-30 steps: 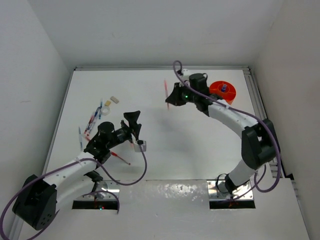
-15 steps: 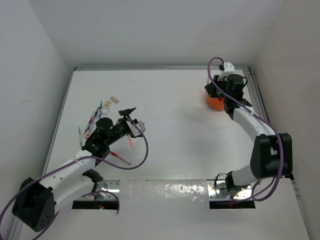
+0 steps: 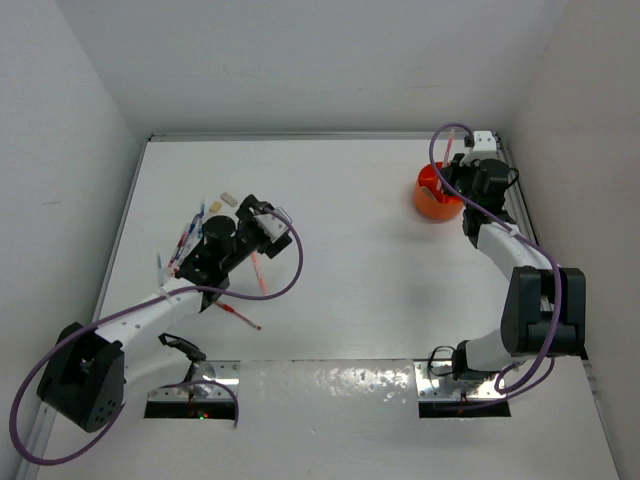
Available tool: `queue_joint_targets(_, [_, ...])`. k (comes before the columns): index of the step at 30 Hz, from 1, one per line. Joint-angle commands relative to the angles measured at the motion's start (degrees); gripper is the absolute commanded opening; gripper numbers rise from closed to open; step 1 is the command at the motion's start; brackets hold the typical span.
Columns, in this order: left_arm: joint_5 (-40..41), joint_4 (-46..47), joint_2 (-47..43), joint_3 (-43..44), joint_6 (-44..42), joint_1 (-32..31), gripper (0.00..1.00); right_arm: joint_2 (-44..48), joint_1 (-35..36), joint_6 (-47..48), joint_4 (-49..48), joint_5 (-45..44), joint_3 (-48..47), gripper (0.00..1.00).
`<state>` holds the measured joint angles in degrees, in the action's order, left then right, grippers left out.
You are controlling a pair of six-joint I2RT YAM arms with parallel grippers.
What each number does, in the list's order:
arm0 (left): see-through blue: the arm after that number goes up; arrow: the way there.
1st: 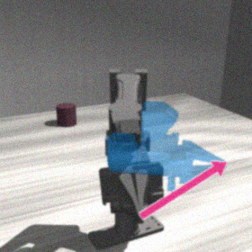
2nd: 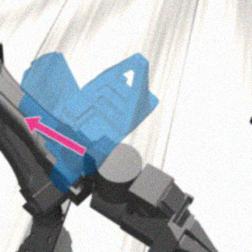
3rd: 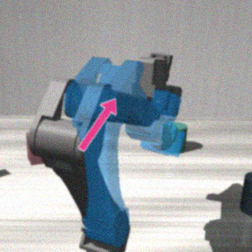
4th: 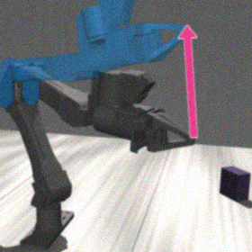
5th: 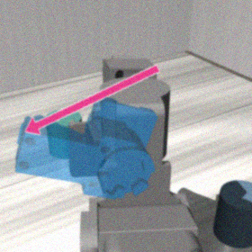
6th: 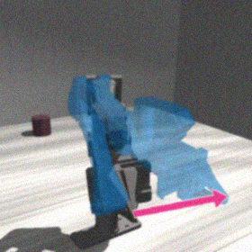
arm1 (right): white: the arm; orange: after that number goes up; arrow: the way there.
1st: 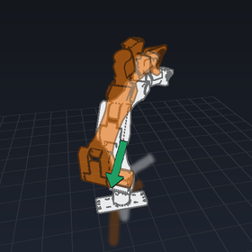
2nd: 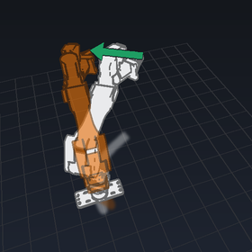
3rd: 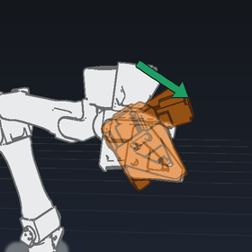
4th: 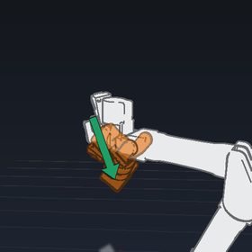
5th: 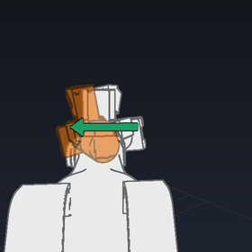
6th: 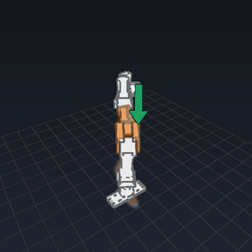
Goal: Sort the stationery into containers
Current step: Place the pen in the storage box.
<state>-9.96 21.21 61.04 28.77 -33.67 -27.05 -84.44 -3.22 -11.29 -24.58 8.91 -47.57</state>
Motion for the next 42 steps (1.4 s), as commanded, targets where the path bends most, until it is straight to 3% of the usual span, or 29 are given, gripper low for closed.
queue_joint_targets(1, [1.5, 4.7, 2.9, 3.8, 4.6, 0.9, 0.76, 0.6, -0.5, 1.7, -4.2, -0.6, 0.1, 0.0])
queue_joint_targets(6, [2.1, 6.1, 6.7, 7.1, 8.4, 2.8, 0.76, 0.9, -1.5, 3.9, -5.2, -4.8, 1.5, 0.0])
queue_joint_targets(15, [3.0, 8.1, 8.2, 6.9, 7.0, 3.3, 0.76, -2.7, -2.4, 4.9, -8.4, 0.3, 0.4, 0.0])
queue_joint_targets(42, [5.9, -1.5, 12.8, 14.8, 10.2, 2.9, 0.76, -1.2, -1.0, 2.7, -11.4, 3.6, 5.2, 0.0])
